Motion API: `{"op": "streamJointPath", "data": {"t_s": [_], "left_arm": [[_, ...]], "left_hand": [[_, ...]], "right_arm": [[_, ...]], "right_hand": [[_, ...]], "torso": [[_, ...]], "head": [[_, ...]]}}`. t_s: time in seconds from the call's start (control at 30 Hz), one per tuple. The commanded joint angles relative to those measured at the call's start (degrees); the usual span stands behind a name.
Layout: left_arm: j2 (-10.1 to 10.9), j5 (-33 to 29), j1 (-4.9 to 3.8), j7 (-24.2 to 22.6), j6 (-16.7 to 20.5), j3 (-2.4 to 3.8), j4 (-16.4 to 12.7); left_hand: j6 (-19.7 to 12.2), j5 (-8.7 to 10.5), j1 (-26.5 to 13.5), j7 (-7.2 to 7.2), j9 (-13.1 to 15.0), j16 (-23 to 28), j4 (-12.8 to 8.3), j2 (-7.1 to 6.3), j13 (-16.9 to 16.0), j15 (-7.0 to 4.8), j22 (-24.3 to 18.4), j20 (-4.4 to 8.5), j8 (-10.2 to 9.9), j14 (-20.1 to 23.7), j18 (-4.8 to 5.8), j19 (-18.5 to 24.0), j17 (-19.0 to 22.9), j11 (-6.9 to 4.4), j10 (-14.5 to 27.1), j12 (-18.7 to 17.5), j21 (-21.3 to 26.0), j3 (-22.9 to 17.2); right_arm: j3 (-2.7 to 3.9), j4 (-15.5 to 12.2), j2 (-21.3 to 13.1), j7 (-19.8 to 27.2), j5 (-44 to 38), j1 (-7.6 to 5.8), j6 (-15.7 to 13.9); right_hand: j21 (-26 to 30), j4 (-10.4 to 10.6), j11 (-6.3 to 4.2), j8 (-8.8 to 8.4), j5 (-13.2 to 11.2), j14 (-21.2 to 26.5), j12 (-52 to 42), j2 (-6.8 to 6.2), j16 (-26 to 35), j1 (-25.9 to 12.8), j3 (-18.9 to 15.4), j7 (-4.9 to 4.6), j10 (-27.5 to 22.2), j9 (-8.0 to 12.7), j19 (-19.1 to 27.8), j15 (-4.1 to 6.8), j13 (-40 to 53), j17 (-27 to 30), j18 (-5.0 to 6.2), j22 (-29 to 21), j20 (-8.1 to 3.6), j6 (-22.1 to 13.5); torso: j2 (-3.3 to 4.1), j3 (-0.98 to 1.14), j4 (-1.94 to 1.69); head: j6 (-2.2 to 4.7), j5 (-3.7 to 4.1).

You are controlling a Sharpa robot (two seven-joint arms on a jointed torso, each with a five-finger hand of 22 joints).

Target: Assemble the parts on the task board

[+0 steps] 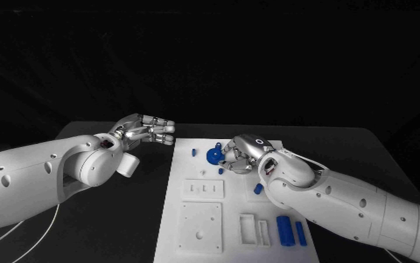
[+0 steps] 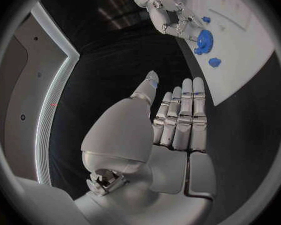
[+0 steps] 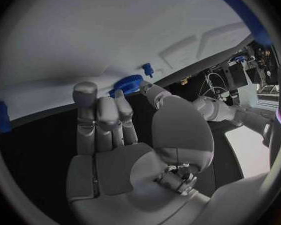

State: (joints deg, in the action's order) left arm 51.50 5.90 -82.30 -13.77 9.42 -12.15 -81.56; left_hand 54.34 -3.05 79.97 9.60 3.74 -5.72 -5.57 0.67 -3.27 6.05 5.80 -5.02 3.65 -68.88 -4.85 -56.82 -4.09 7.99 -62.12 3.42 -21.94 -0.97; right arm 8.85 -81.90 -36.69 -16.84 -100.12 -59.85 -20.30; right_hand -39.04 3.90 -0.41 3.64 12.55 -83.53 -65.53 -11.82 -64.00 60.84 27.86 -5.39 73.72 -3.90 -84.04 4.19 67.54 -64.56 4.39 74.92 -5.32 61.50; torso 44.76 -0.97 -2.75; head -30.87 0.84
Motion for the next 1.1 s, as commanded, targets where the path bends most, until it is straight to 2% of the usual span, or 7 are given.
{"op": "streamJointPath", "data": {"t_s": [0.03,0.3,0.53,0.67,0.9,1.0,1.1], "left_arm": [[-0.04,0.13,-0.01,-0.37,-1.12,0.04,0.11],[-0.10,0.13,0.01,-0.26,-0.91,0.04,0.68],[-0.20,0.13,0.01,-1.22,0.32,0.04,1.01],[-0.16,-0.19,0.00,-2.94,2.14,0.05,1.01],[-0.20,-0.76,0.00,-3.41,2.02,0.05,1.15],[-0.26,-0.65,0.01,-3.09,1.70,0.05,1.15],[-0.30,-0.60,0.01,-2.84,1.39,0.05,1.25]], "left_hand": [[-0.36,-0.02,-0.75,-0.04,-0.03,-0.05,0.25,-0.07,-0.08,0.02,-0.09,-0.09,-0.08,0.32,0.06,0.43,-0.07,0.12,0.36,0.06,-0.10,-0.17],[-0.33,-0.03,-0.87,-0.04,-0.02,-0.07,0.32,-0.05,-0.07,0.02,-0.12,-0.10,-0.07,0.31,0.06,0.42,-0.08,0.12,0.36,0.05,-0.10,-0.19],[-0.20,-0.03,-0.91,-0.05,-0.01,-0.14,0.34,-0.10,-0.08,-0.01,-0.15,-0.08,-0.05,0.24,0.05,0.36,-0.10,0.10,0.29,0.06,-0.12,-0.23],[0.58,-0.38,-0.42,-0.22,0.01,-0.49,0.10,0.56,-0.06,-0.37,0.01,0.25,-0.03,-0.39,-0.05,-0.07,-0.15,-0.21,-0.57,0.04,-0.51,-0.80],[0.48,0.12,-1.47,-0.23,0.00,-0.43,0.66,0.24,-0.07,-0.29,-0.05,0.20,-0.03,-0.39,0.15,0.02,-0.09,-0.20,-0.59,0.05,-0.45,-0.19],[0.45,0.04,-0.89,-0.20,0.01,-0.41,0.37,0.32,-0.07,-0.32,-0.08,0.25,-0.03,-0.40,0.14,-0.02,-0.08,-0.18,-0.54,0.04,-0.43,-0.32],[0.39,0.03,-0.79,-0.18,0.00,-0.38,0.30,0.32,-0.07,-0.30,-0.09,0.25,-0.04,-0.36,0.15,0.00,-0.07,-0.16,-0.49,0.04,-0.43,-0.31]], "right_arm": [[0.21,-0.52,-1.12,0.22,1.57,0.29,-3.41],[2.41,-1.02,-4.36,3.88,13.09,0.43,-7.11],[4.41,-2.05,-9.47,10.19,20.24,0.36,-3.91],[5.38,-2.48,-12.35,13.53,22.75,0.09,-1.22],[6.02,-1.06,-15.96,17.65,24.93,-0.50,3.01],[6.16,1.09,-16.53,19.27,25.69,-0.61,3.90],[6.27,2.82,-16.79,20.44,26.51,-0.65,4.42]], "right_hand": [[0.22,-0.17,-0.13,-0.04,0.38,-0.01,0.26,-0.30,0.30,0.04,0.74,0.14,-0.28,0.04,-2.92,0.15,-0.05,0.05,1.10,4.31,-0.17,0.01],[0.47,-1.88,0.06,-0.05,1.64,0.06,-0.04,0.34,0.41,2.55,-1.61,0.05,-0.28,0.01,-2.84,0.02,0.24,0.25,1.30,4.29,-0.01,0.08],[1.43,-6.76,0.18,-0.06,-4.49,0.24,-0.06,1.37,0.84,12.59,-4.00,-0.34,-0.44,0.05,-2.56,-0.08,0.30,0.48,1.13,4.18,0.12,0.42],[1.50,-9.32,0.14,0.02,-4.44,0.28,-0.09,1.36,1.08,14.80,-3.16,-0.30,-0.45,0.00,-2.46,-0.07,0.32,0.53,0.84,4.24,0.12,1.15],[1.49,-12.21,0.33,-0.08,-2.32,0.23,0.01,2.11,1.33,14.95,-4.94,-0.29,-0.43,0.07,-2.17,-0.14,0.07,0.37,0.37,4.33,0.02,1.67],[1.30,-12.19,0.31,-0.06,-2.08,0.22,0.03,2.42,1.28,15.37,-6.31,-0.34,-0.46,0.07,-2.22,-0.11,0.03,0.21,0.39,4.37,0.01,1.47],[1.18,-11.84,0.28,-0.06,-1.71,0.19,-0.01,2.41,1.18,15.15,-8.08,-0.34,-0.45,0.08,-2.26,-0.13,0.04,0.02,0.41,4.38,0.01,1.18]], "torso": [[-0.14,-0.07,-0.06],[-0.26,-0.08,0.18],[-0.43,-0.10,0.58],[-0.37,0.13,0.93],[-0.18,0.54,1.23],[-0.26,0.38,1.16],[-0.25,0.53,1.17]], "head": [[0.51,0.08],[1.01,0.20],[0.88,0.59],[0.90,0.70],[0.85,1.29],[0.82,1.47],[0.80,1.49]]}}
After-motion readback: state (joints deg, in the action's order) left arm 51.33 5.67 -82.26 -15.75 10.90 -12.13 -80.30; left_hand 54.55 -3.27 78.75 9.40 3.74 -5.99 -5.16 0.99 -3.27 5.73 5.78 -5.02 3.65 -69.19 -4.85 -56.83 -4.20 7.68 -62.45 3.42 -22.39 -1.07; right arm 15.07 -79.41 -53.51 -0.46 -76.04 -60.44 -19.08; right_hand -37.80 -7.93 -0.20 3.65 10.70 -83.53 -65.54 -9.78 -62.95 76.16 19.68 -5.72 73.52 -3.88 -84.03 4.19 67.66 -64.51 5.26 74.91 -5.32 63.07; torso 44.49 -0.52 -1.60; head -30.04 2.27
